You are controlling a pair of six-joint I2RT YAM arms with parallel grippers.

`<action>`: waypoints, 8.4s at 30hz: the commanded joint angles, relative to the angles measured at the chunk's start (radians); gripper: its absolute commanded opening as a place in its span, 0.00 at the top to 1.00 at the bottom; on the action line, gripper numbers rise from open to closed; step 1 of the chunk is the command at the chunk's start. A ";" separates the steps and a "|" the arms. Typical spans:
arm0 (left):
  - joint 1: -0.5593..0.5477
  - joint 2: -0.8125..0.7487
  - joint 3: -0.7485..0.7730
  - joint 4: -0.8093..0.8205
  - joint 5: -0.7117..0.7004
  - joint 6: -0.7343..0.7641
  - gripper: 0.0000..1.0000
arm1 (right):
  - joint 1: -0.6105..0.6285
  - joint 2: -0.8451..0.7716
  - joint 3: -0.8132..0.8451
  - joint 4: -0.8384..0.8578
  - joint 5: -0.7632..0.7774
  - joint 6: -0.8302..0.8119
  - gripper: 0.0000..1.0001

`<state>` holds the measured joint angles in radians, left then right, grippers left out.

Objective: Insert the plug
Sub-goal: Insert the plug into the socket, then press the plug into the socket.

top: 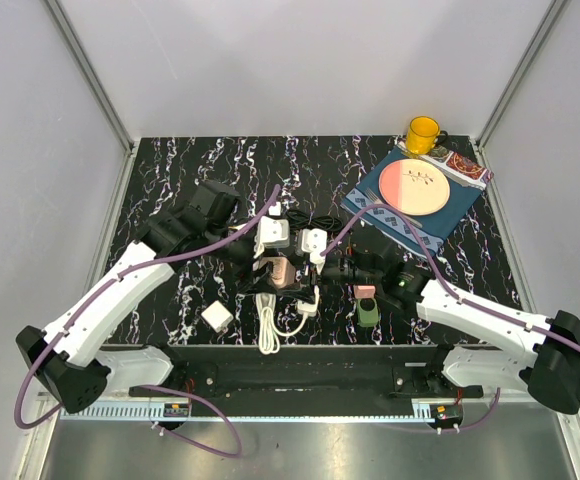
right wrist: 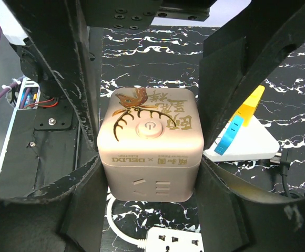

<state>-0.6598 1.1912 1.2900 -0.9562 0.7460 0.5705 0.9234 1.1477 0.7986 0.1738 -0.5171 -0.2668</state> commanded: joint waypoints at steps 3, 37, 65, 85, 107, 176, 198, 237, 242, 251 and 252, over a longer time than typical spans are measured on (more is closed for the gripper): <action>-0.006 0.011 0.031 -0.007 -0.013 0.023 0.45 | -0.004 -0.002 0.044 0.059 -0.020 0.001 1.00; -0.069 0.238 -0.087 0.292 -0.077 0.143 1.00 | -0.260 -0.253 0.077 -0.599 0.738 0.511 0.00; -0.101 0.565 0.075 0.321 -0.119 0.181 1.00 | -0.399 -0.330 -0.002 -0.606 0.624 0.506 0.00; -0.101 0.614 0.095 0.294 -0.175 0.210 1.00 | -0.399 -0.361 -0.022 -0.608 0.605 0.494 0.00; -0.116 0.676 -0.070 0.364 -0.220 0.135 1.00 | -0.400 -0.333 -0.015 -0.585 0.563 0.480 0.00; -0.111 0.081 -0.390 1.009 -0.499 -0.567 0.01 | -0.394 -0.168 0.189 -0.786 0.324 0.576 0.00; 0.164 -0.467 -0.472 0.718 -1.145 -0.578 0.01 | -0.136 0.395 0.465 -0.978 0.448 0.758 0.02; 0.126 -0.564 -0.540 0.771 -1.252 -0.486 0.01 | 0.095 0.888 0.580 -1.142 0.790 0.742 1.00; 0.127 -0.565 -0.546 0.774 -1.260 -0.482 0.01 | 0.046 0.908 0.637 -1.108 0.778 0.687 1.00; 0.131 -0.568 -0.555 0.790 -1.269 -0.474 0.01 | -0.093 0.954 0.787 -1.004 0.786 0.560 1.00; 0.131 -0.568 -0.555 0.790 -1.268 -0.474 0.01 | -0.110 0.961 0.821 -0.991 0.781 0.551 1.00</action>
<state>-0.5301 0.6346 0.7372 -0.2260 -0.4873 0.0799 0.8852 1.9850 1.5978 -0.9306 0.2146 0.3637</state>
